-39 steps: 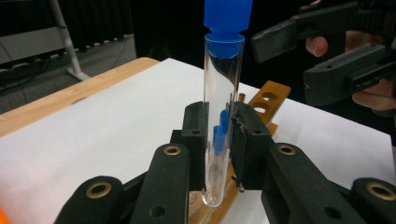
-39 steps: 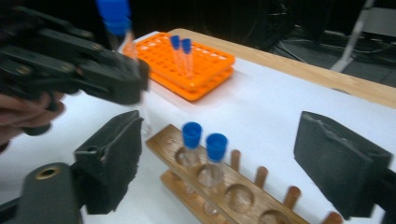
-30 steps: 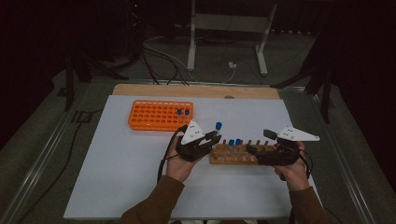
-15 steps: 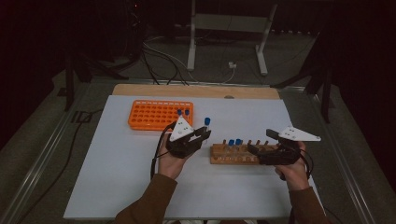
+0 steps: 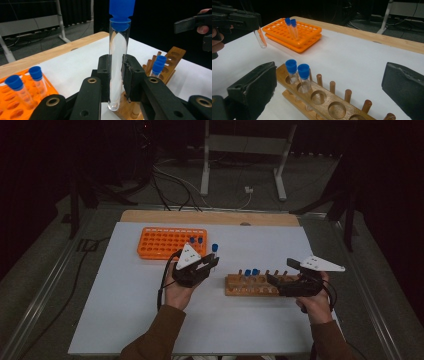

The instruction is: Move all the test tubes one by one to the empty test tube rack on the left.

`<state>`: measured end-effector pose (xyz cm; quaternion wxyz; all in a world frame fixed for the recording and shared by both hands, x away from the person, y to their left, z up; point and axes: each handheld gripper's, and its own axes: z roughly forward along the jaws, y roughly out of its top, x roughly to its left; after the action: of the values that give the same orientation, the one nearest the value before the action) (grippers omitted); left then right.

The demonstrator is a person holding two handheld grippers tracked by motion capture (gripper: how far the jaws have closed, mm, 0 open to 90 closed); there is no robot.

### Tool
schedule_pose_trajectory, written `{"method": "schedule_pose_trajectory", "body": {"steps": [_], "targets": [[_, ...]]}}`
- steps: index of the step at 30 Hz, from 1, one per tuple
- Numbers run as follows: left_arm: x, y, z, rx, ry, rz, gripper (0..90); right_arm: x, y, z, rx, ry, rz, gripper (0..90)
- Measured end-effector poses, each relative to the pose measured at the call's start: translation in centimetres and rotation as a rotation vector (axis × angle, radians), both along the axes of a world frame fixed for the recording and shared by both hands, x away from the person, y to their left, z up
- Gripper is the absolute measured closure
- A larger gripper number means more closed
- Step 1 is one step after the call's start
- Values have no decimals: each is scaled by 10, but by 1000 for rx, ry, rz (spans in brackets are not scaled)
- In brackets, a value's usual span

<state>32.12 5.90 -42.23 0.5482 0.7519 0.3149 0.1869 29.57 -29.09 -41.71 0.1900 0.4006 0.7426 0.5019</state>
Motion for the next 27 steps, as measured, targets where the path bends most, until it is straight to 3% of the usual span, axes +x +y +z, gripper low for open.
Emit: {"method": "schedule_pose_trajectory", "body": {"steps": [27], "targets": [[10,26,1,30,-12,90,782,0,-1,-2,8,7,1,0]]}}
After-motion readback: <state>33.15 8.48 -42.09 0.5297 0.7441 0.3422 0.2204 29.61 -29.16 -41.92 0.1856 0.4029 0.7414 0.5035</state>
